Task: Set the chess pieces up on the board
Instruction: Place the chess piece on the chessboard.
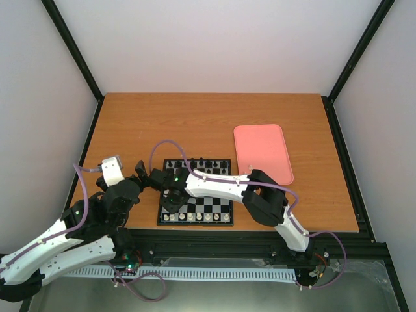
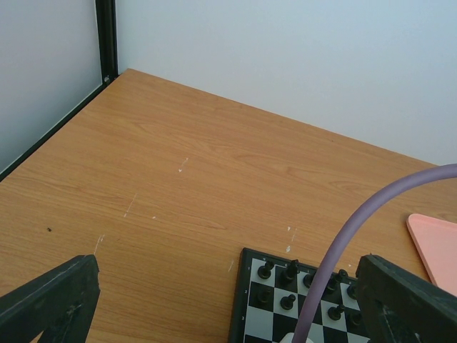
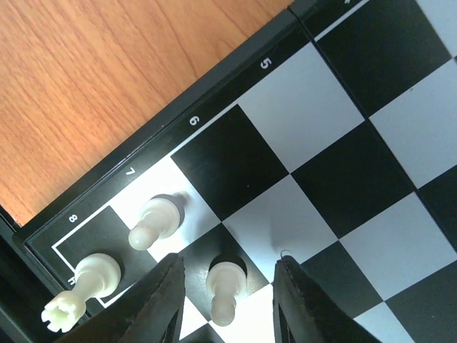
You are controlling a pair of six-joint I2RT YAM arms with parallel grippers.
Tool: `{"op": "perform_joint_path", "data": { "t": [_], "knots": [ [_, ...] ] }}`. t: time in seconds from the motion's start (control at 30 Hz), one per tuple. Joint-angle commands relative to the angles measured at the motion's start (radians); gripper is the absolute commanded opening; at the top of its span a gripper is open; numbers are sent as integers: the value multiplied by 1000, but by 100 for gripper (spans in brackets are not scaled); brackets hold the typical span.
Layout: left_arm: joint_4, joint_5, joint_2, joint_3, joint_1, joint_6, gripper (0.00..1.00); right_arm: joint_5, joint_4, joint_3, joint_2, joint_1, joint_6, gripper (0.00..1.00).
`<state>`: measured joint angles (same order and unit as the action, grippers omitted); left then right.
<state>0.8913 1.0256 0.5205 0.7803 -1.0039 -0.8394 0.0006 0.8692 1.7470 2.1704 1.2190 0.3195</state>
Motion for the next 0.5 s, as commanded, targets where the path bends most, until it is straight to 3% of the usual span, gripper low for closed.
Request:
{"op": "perform_joint_path", "data": {
  "t": [0.0, 0.2, 0.47],
  "knots": [
    [13, 12, -11, 5, 6, -7, 100, 37, -16, 16, -60, 11, -3, 42],
    [13, 14, -6, 7, 6, -7, 100, 89, -25, 12, -94, 11, -2, 44],
    [12, 16, -5, 6, 5, -9, 100, 257, -15, -38, -193, -14, 17, 62]
  ]
}}
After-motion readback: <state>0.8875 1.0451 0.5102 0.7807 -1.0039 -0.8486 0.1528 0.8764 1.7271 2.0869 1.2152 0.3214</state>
